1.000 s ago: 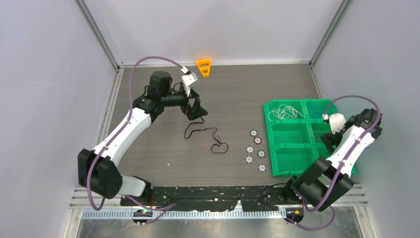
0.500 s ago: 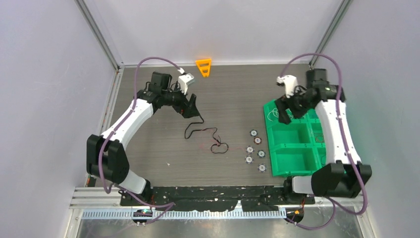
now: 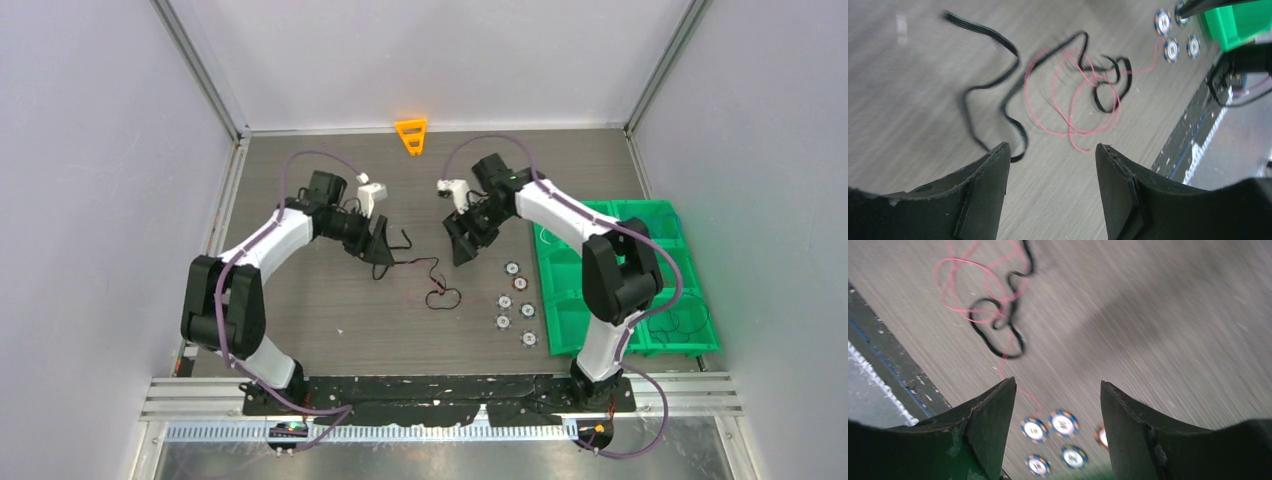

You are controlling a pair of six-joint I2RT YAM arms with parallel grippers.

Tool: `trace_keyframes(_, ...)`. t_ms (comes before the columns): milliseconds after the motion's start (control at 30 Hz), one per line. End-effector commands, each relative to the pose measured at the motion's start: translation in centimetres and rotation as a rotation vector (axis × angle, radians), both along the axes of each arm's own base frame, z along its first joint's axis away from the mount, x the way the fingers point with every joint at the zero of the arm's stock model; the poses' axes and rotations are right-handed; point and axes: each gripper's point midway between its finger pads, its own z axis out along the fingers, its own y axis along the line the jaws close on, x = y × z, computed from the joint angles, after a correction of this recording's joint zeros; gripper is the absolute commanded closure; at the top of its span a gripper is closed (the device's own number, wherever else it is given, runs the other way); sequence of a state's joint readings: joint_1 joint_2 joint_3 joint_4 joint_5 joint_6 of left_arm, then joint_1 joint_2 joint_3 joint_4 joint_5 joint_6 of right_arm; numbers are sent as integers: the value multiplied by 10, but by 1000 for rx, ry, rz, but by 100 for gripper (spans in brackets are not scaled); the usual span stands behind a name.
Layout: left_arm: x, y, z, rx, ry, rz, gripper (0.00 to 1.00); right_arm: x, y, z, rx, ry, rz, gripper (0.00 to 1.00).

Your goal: Untangle the cables

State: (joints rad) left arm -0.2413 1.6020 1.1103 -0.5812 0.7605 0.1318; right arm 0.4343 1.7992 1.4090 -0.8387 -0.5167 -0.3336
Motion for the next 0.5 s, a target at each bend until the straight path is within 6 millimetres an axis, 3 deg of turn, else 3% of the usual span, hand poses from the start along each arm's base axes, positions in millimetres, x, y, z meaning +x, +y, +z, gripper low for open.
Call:
trace_keyframes(0,-34,-14,11,-79,-65,-114,32,6,50,9,112,-28,30,32)
trace_keyframes(133,-40,-15,2,-93,-110,-88,28,13,76,-11,106,-17,19,32)
trace_keyframes(267,-30,-14,1,-82,-109,-42,28,27,89,-25,111,6,-19,36)
trace_keyframes(467,-17,-12,7,-86,-115,-5,28,28,98,-43,111,52,-7,59)
